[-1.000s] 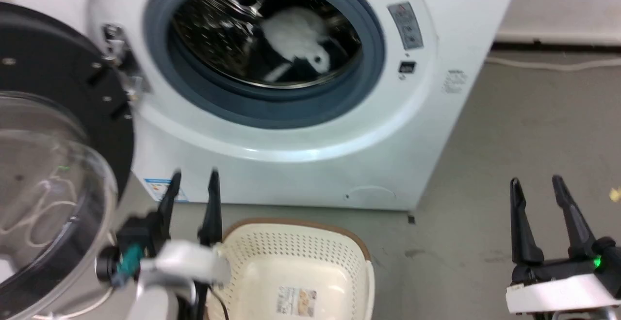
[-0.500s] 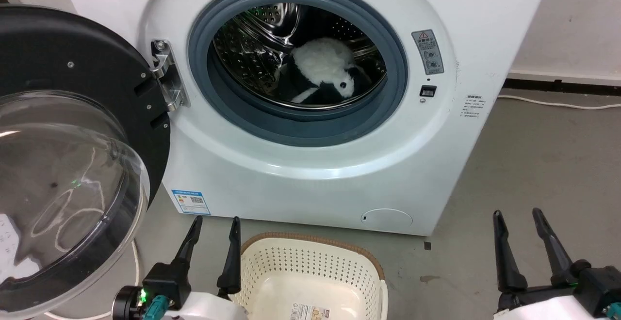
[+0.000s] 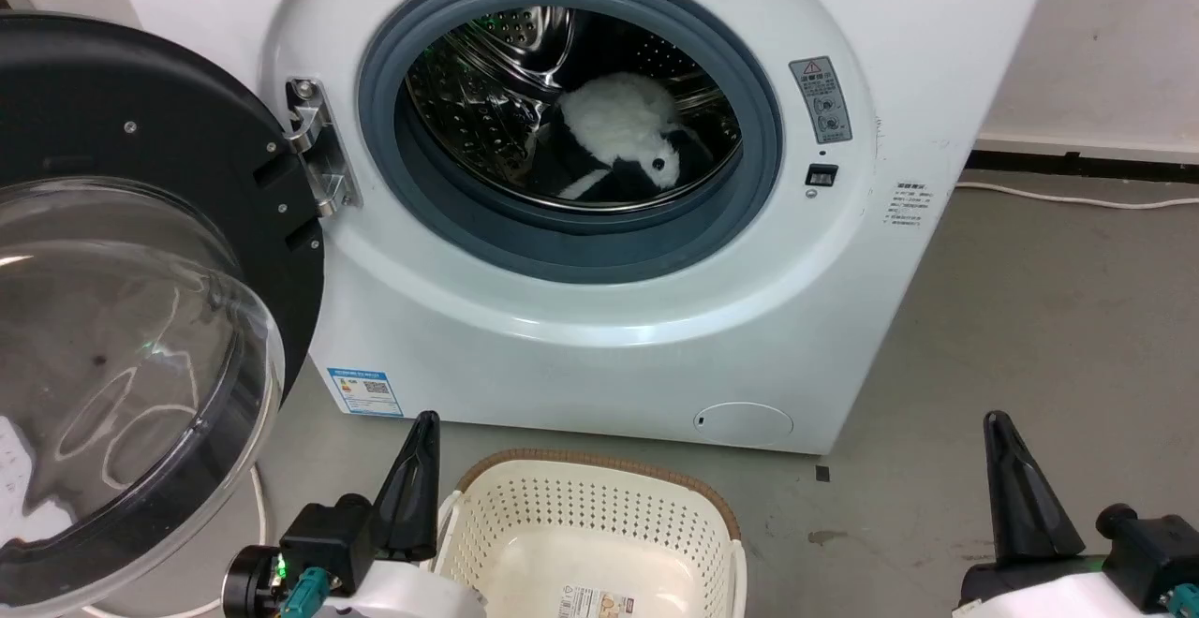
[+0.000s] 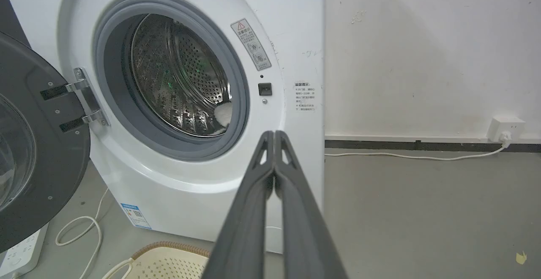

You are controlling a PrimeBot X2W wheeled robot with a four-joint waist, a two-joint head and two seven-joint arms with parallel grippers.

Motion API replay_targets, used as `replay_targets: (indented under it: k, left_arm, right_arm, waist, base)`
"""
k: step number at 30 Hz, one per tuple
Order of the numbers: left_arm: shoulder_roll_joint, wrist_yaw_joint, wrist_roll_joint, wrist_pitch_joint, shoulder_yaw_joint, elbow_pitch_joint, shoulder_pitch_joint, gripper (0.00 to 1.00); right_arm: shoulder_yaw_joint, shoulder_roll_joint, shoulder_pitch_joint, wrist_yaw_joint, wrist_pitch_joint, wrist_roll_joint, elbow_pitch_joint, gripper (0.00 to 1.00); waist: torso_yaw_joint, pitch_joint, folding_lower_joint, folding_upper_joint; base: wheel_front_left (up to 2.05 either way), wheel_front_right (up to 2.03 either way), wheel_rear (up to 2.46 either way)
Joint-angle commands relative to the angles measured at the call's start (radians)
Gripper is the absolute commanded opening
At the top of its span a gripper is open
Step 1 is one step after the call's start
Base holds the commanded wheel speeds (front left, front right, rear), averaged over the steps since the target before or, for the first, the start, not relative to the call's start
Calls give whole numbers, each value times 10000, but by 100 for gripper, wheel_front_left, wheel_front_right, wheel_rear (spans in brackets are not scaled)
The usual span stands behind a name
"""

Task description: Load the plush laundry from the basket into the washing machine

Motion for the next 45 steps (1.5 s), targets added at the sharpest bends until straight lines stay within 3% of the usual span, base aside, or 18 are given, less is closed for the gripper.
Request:
replay_targets:
  k: [1,45]
  left_arm:
    - [2,16,50,56,22,-48,7,0]
    - [5,172,658,956,464,-504,73,0]
  right_arm:
    - [14,1,-22,0,74,-58,-9,0]
    - [182,11,-242,-4,980,-646,-95,0]
  waist:
    - [3,-2,0,-1]
    - [56,-54,0,0]
  base:
    - [0,0,0]
    - [0,0,0]
